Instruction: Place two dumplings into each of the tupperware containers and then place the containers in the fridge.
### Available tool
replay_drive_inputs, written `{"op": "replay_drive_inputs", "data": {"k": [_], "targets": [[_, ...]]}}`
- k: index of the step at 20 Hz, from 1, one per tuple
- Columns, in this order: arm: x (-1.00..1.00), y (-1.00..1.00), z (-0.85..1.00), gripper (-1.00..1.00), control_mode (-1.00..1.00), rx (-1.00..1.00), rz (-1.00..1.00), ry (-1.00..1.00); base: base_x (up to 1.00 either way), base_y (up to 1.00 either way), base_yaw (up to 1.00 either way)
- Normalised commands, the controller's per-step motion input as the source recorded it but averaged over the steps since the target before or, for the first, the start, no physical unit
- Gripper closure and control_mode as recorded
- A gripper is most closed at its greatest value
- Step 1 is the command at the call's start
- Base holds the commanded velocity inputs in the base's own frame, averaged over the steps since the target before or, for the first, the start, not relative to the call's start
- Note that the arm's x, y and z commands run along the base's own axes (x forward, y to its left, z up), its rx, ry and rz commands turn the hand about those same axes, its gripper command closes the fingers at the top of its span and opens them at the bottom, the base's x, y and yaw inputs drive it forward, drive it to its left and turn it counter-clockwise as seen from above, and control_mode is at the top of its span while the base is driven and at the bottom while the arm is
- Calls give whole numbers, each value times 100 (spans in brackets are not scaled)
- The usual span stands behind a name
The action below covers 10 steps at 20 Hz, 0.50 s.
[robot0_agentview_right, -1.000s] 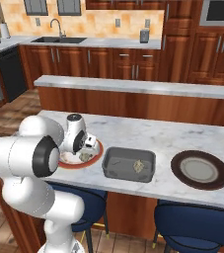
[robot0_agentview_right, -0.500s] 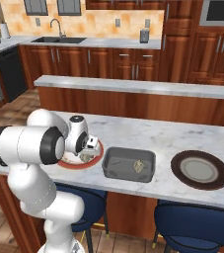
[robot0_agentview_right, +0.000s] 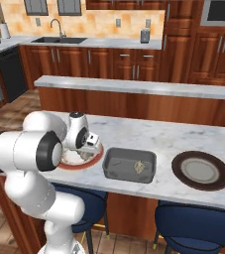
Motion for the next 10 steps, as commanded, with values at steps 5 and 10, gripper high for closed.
{"op": "replay_drive_inputs", "data": {"k": [5, 10], "targets": [[-37, -59, 73, 100, -100, -1, -7, 0, 0, 0, 0], [-2, -99, 49, 100, -100, 0, -9, 12, 0, 0, 0]]}}
